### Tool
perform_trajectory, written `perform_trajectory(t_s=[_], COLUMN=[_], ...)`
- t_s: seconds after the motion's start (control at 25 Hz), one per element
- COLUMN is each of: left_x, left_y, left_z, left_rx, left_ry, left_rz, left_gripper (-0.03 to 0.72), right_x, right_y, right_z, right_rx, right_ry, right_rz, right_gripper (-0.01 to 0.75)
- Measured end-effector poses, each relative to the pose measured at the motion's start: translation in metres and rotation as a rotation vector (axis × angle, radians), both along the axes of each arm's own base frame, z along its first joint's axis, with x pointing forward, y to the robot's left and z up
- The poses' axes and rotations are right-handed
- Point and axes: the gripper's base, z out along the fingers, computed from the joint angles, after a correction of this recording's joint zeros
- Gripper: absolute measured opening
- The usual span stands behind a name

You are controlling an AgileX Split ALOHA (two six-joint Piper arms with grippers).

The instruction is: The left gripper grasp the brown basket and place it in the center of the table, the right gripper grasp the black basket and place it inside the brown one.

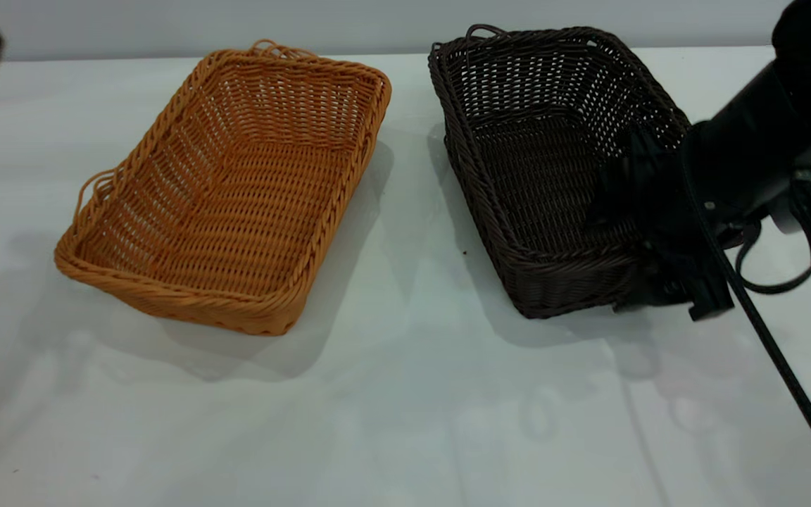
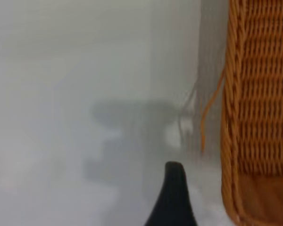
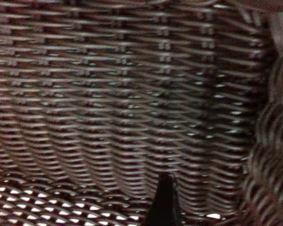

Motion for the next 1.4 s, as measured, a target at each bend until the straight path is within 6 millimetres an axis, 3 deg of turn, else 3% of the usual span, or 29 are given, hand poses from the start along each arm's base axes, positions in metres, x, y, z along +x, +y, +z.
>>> perform_trajectory(t_s=[0.36,0.52,0.68,0.88,1.0,1.12,1.28,1.4], left_x=[0.073,0.086,0.086,0.085,0.085,0.084,0.086,0.088], left_y=[-0.024,-0.028,-0.034,-0.035,-0.035,-0.035,-0.033,-0.032], left_z=[-0.079,-0.116,-0.144,-0.15,-0.15,-0.151,-0.149,-0.149], left_rx=[-0.027,-0.023,-0.015,-0.013,-0.014,-0.005,0.054,0.098], left_ry=[0.094,0.145,0.199,0.218,0.217,0.219,0.199,0.173], left_rz=[-0.008,-0.011,-0.022,-0.024,-0.024,-0.038,-0.115,-0.188], left_gripper=[0.563,0.563,0.524,0.347,0.192,0.1,0.093,0.093], right_x=[0.002,0.002,0.002,0.002,0.001,0.002,0.009,0.02], right_y=[0.001,0.001,0.001,0.001,0.002,0.001,-0.01,-0.03], right_z=[0.001,0.001,0.001,0.001,0.001,0.002,0.007,0.021], right_rx=[0.008,0.006,0.006,0.008,0.017,0.036,0.101,0.121], right_ry=[-0.006,-0.007,-0.007,-0.007,-0.006,-0.004,-0.024,-0.106], right_rz=[0.007,0.01,0.01,0.011,0.014,0.013,0.018,0.078], right_gripper=[0.592,0.591,0.559,0.393,0.227,0.1,0.09,0.09])
